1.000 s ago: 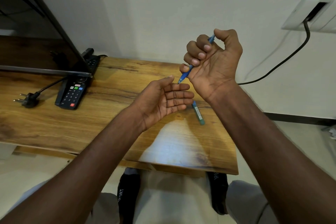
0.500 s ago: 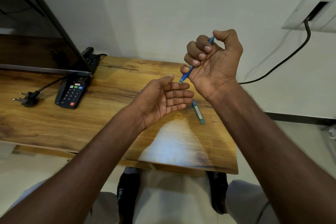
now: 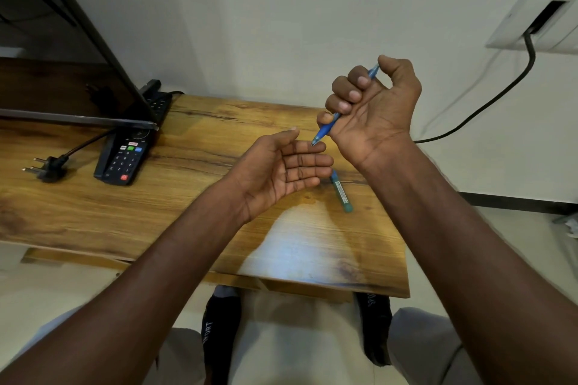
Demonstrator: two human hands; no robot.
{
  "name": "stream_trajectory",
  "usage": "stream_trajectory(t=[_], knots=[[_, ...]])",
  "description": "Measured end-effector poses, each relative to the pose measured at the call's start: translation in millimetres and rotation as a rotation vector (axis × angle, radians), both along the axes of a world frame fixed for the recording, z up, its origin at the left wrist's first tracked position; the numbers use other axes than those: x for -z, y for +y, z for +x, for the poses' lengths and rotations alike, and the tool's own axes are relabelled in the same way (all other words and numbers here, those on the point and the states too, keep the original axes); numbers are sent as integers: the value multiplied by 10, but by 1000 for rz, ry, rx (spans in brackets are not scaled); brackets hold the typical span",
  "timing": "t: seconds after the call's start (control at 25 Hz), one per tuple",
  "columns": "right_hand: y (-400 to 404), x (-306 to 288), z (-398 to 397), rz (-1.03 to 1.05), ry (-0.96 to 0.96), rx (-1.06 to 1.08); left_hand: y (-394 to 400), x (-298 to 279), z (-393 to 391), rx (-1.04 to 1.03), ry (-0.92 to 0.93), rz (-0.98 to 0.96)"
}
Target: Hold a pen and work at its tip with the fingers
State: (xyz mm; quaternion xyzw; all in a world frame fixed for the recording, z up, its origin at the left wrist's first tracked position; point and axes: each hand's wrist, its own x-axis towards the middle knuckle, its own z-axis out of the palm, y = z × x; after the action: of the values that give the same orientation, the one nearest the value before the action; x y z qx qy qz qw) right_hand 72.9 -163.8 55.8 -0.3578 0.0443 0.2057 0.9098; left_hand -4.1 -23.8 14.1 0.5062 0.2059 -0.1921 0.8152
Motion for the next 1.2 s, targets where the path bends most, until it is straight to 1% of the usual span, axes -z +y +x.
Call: stream_trajectory(t=[0.08,0.24,0.44,0.6,0.76,0.96,1.2], knots=[[1,0,14,14,12,-44,4,-3,-2,-2,-1,3],[28,-1,36,-15,-5,-25,9,-1,-2,1,-1,0],[34,-5,28,29,1,-67,19,11,4,8,-3,-2],[52,-9,39,-18,2,-57,20,22,9,8,-1,-6],[41,-30,29,-6,26,-74,17,25,8,10,-1,-7],[38,-12,25,-87,51,-40,18,23,4,-1,-3,-7],[30,-21,33,-34,52,-46,19,24,8,6,-3,-8]])
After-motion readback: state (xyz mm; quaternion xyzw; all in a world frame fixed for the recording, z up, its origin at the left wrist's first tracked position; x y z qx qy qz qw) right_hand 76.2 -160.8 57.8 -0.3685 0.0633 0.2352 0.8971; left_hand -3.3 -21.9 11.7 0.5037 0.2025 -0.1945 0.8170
